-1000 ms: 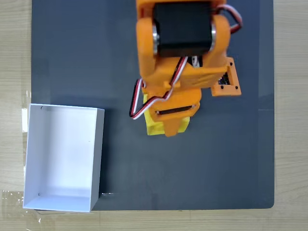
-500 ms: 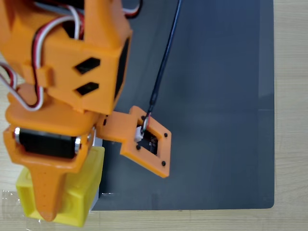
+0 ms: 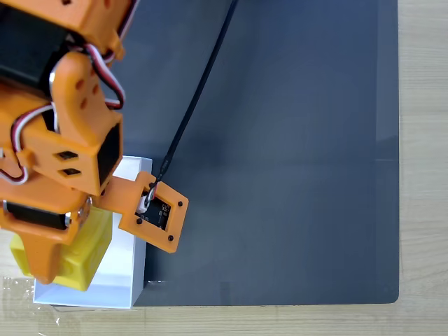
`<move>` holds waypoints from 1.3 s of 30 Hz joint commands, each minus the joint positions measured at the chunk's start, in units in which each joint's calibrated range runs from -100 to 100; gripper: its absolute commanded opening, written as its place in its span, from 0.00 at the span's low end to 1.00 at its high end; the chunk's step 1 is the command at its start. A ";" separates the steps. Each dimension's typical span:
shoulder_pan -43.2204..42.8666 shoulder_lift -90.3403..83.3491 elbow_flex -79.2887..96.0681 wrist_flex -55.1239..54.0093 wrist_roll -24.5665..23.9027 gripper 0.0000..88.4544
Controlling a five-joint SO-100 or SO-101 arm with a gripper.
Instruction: Grasp a yellow block and put it in the box
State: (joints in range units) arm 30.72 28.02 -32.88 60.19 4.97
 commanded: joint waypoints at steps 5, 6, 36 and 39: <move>-0.25 3.25 -3.35 -1.12 0.28 0.28; -0.25 3.76 -3.35 -1.12 0.28 0.28; -10.94 -26.41 5.16 15.99 -8.27 0.21; -13.81 -38.45 13.21 16.25 -9.90 0.01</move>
State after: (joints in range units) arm 19.03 2.99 -24.57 75.85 -3.54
